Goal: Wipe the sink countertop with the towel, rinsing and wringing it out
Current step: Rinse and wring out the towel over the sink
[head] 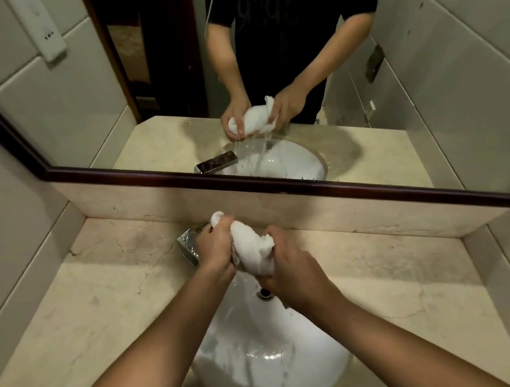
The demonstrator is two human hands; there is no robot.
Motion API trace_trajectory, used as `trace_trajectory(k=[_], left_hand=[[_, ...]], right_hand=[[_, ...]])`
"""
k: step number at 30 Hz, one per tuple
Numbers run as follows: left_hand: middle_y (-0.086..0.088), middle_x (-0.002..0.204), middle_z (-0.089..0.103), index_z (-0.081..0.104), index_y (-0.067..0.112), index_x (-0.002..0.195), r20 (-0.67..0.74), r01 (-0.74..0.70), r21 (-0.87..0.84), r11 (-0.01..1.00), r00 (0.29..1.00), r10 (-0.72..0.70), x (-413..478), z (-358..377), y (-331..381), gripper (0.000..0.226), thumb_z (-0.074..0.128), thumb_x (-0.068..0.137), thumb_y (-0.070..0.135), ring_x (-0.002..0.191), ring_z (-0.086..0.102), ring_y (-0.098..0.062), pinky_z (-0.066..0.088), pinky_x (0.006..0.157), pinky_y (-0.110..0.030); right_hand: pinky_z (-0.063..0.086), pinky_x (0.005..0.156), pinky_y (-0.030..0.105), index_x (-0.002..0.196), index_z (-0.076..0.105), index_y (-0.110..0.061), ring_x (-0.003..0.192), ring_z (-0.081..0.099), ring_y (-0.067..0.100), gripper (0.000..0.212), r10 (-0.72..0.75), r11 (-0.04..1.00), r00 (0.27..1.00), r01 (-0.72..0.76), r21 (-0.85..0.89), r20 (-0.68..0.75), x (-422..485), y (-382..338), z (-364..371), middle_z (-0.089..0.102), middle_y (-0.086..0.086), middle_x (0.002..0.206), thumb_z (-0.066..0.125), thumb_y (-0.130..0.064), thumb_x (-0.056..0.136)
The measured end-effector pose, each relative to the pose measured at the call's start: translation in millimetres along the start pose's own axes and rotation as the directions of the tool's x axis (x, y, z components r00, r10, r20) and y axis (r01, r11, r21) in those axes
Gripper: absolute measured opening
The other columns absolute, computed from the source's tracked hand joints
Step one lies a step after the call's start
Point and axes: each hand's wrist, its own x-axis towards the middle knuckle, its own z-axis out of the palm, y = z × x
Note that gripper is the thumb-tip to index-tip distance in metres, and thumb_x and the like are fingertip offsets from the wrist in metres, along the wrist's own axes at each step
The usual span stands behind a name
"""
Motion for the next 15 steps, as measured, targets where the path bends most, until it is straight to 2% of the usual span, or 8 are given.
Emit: trace_trajectory(k=[2, 4, 5, 7, 9, 11, 13, 15], left_hand=[[-0.020, 0.098, 0.077, 0.073, 0.006, 0.092, -0.012, 0.070, -0.028, 0.997, 0.997, -0.070, 6, -5, -4, 0.035, 0.080, 0.070, 0.033, 0.089, 0.075, -0.035, 0.060, 0.083, -0.047], [-0.022, 0.105, 0.076, 0.073, 0.003, 0.097, -0.029, 0.096, -0.023, 0.995, 0.995, -0.097, 11, -10, -5, 0.028, 0.080, 0.082, 0.026, 0.093, 0.075, -0.036, 0.060, 0.086, -0.051], [-0.023, 0.107, 0.076, 0.072, 0.002, 0.099, -0.034, 0.099, -0.028, 0.995, 0.994, -0.100, 12, -11, -5, 0.027, 0.079, 0.085, 0.025, 0.092, 0.075, -0.035, 0.061, 0.084, -0.049], [-0.020, 0.106, 0.076, 0.071, -0.001, 0.105, -0.046, 0.110, -0.054, 0.992, 0.993, -0.112, 11, -11, -5, 0.032, 0.078, 0.089, 0.026, 0.088, 0.075, -0.031, 0.061, 0.076, -0.041], [-0.017, 0.105, 0.076, 0.070, 0.000, 0.108, -0.058, 0.128, -0.069, 0.989, 0.989, -0.132, 5, -8, -3, 0.037, 0.079, 0.090, 0.032, 0.088, 0.074, -0.029, 0.062, 0.076, -0.039], [-0.016, 0.105, 0.077, 0.069, 0.004, 0.108, -0.026, 0.137, -0.012, 0.991, 0.990, -0.137, -4, -7, 0, 0.040, 0.078, 0.090, 0.038, 0.094, 0.075, -0.032, 0.062, 0.084, -0.047], [-0.014, 0.096, 0.076, 0.069, 0.007, 0.103, 0.110, 0.165, 0.044, 0.985, 0.979, -0.169, -14, -10, 5, 0.034, 0.069, 0.095, 0.040, 0.087, 0.076, -0.030, 0.063, 0.075, -0.043], [-0.011, 0.086, 0.072, 0.068, 0.011, 0.094, 0.321, 0.254, 0.027, 0.967, 0.914, -0.249, -26, -19, 17, 0.026, 0.053, 0.100, 0.031, 0.075, 0.071, -0.023, 0.057, 0.064, -0.032]], right_hand=[[0.053, 0.068, 0.036, 0.151, 0.020, -0.033, 0.096, 0.067, 0.029, 0.097, -0.119, 0.990, 0.992, 0.122, -0.066, 0.043, -8, 7, 1, 0.038, -0.005, 0.148, 0.081, -0.030, 0.076], [0.057, 0.070, 0.039, 0.157, 0.002, -0.039, 0.097, 0.068, 0.031, 0.123, -0.196, 0.977, 0.975, 0.203, -0.059, 0.105, -16, 13, -3, 0.014, -0.008, 0.160, 0.088, -0.026, 0.070], [0.058, 0.074, 0.040, 0.159, -0.005, -0.039, 0.103, 0.067, 0.032, 0.133, -0.218, 0.971, 0.965, 0.230, -0.072, 0.143, -19, 17, -5, 0.005, -0.008, 0.163, 0.091, -0.025, 0.068], [0.060, 0.074, 0.039, 0.160, -0.012, -0.037, 0.112, 0.065, 0.032, 0.142, -0.271, 0.932, 0.949, 0.301, -0.204, 0.164, -20, 21, -6, -0.006, -0.003, 0.168, 0.094, -0.026, 0.067], [0.056, 0.064, 0.036, 0.162, -0.007, -0.032, 0.105, 0.067, 0.032, 0.138, -0.334, 0.855, 0.936, 0.349, -0.384, 0.109, -17, 22, -4, 0.007, 0.007, 0.167, 0.093, -0.028, 0.067], [0.047, 0.050, 0.032, 0.163, 0.011, -0.024, 0.084, 0.069, 0.030, 0.129, -0.327, 0.812, 0.945, 0.291, -0.507, 0.019, -11, 24, 3, 0.037, 0.011, 0.152, 0.093, -0.033, 0.064], [0.040, 0.046, 0.031, 0.157, 0.031, -0.019, 0.068, 0.067, 0.030, 0.110, -0.262, 0.794, 0.965, 0.214, -0.569, -0.004, -4, 24, 7, 0.058, 0.009, 0.129, 0.088, -0.040, 0.065], [0.041, 0.053, 0.032, 0.144, 0.043, -0.020, 0.073, 0.068, 0.032, 0.085, -0.143, 0.822, 0.990, 0.126, -0.555, 0.013, 3, 25, 2, 0.064, 0.006, 0.121, 0.080, -0.048, 0.072]])
